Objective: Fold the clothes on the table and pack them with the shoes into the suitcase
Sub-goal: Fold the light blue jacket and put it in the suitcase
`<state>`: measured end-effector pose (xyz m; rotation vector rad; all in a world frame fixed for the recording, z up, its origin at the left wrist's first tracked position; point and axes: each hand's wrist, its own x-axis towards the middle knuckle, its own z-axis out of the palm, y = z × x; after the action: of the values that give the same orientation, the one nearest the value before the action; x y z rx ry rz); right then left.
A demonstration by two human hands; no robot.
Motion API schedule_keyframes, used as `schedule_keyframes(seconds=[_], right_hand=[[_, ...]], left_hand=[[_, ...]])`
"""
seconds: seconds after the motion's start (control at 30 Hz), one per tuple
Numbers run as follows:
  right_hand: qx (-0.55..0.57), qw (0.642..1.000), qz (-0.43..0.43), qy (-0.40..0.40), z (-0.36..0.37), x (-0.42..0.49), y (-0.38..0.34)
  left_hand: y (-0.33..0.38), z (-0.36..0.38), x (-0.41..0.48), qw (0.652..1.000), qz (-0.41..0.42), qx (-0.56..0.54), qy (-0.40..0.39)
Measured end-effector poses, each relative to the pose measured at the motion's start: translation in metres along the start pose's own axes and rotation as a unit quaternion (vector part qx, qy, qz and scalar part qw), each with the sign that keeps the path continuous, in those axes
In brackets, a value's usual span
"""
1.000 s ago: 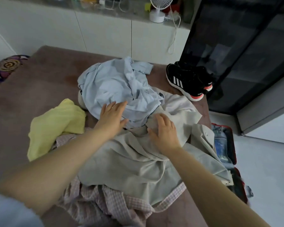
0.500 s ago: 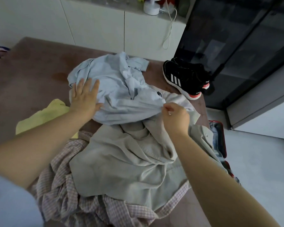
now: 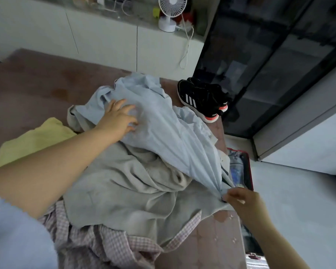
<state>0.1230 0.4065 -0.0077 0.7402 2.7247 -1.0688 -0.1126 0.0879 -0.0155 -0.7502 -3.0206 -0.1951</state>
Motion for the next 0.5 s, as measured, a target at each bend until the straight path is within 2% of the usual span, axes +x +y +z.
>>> schedule_keyframes(seconds=[0.1,0.2,0.27,0.33,0.43,0.5], right_hand=[[0.011,1.0,0.028,0.006,0.01,0.008,-0.007],[0.012,0.998,0.043,0.047,0.007,0.021,-0.027],[-0.026,0.997,-0.022,0.065,0.01,0.036,-0.046],[-0.052,0.994,-0.09,0.045,0.019,0.053,-0.07],[-0.059,0.987,-0.148,0.01,0.041,0.074,-0.111],[-0.045,0.983,-0.175,-0.016,0.056,0.081,-0.131]], left_hand=[[0.009,0.001,0.001,1.0,0.006,0.003,-0.005],[0.012,-0.004,-0.002,0.997,0.01,-0.027,0.067],[0.016,-0.009,0.001,0.995,0.019,-0.042,0.084],[0.02,-0.013,0.012,0.998,0.023,-0.015,0.049],[0.025,-0.013,0.029,1.0,0.02,0.02,-0.012],[0.027,-0.013,0.036,0.999,0.032,0.03,-0.011]])
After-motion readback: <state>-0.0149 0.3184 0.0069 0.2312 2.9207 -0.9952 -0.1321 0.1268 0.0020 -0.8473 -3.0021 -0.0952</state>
